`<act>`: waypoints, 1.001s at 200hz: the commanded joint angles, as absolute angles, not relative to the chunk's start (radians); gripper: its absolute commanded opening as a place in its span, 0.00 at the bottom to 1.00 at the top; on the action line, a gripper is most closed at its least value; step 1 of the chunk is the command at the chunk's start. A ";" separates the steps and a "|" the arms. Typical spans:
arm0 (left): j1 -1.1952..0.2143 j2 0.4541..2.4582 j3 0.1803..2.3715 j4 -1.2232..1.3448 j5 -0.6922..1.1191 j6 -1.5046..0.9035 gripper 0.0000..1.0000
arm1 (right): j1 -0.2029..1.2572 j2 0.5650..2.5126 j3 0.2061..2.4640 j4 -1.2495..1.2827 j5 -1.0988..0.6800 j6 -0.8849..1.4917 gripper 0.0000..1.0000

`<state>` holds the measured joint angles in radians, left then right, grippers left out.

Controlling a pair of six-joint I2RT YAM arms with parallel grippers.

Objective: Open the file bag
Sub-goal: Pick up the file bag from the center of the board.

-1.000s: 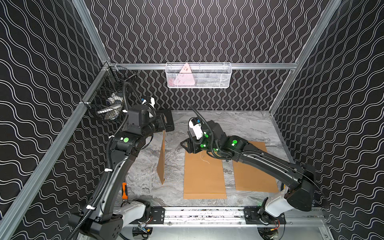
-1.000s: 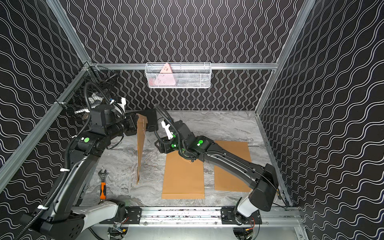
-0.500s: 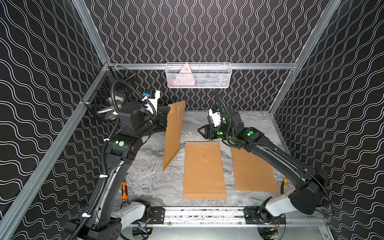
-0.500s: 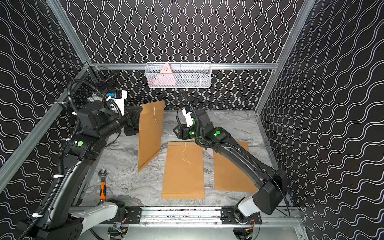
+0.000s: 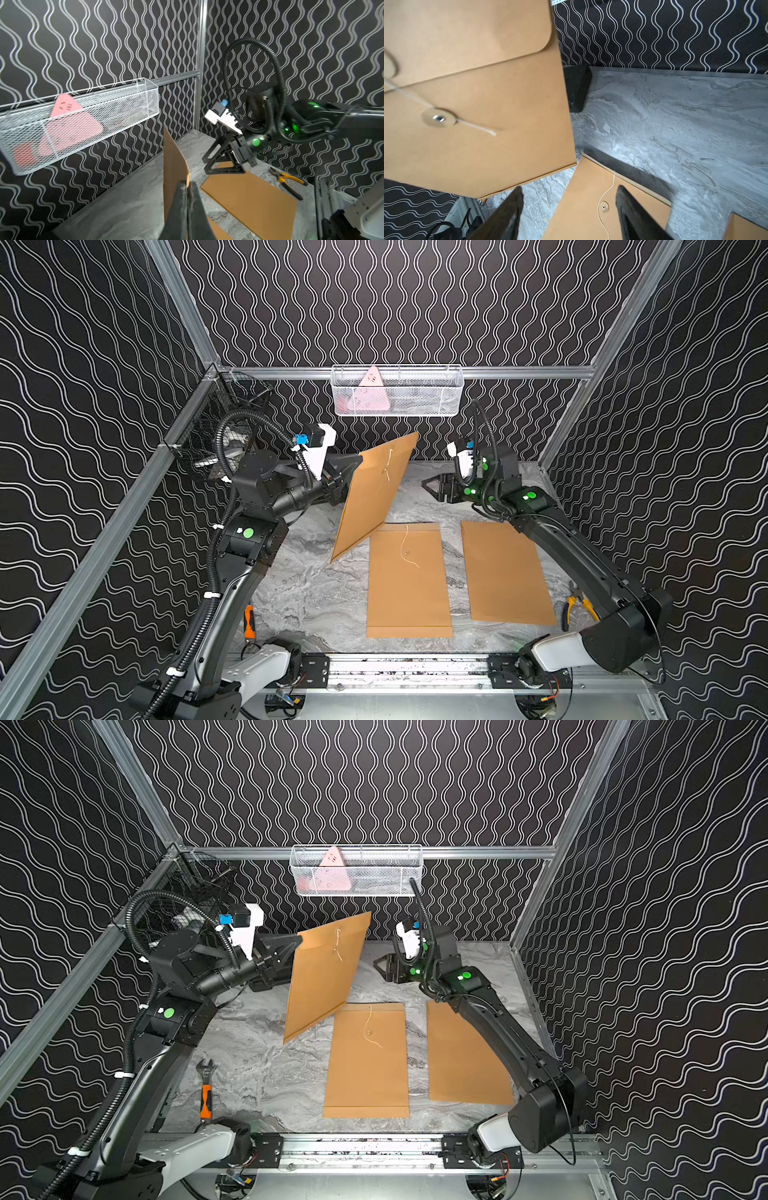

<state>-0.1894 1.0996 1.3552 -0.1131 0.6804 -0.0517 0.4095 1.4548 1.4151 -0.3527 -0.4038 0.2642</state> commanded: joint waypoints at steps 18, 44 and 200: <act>-0.189 1.106 1.347 0.046 0.847 -0.107 0.00 | 0.330 1.458 1.397 -0.214 -0.584 0.195 0.73; -0.190 1.105 1.344 0.101 0.903 -0.148 0.00 | 0.298 1.453 1.373 -0.144 -0.656 0.169 0.74; -0.190 1.133 1.347 0.203 0.983 -0.240 0.00 | 0.218 1.460 1.363 0.126 -1.057 0.232 0.72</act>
<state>-0.1894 1.1255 1.3571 0.1257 0.9714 -0.2108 0.2165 1.4590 1.3464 0.0658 -0.9909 0.2253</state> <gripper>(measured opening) 0.052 0.720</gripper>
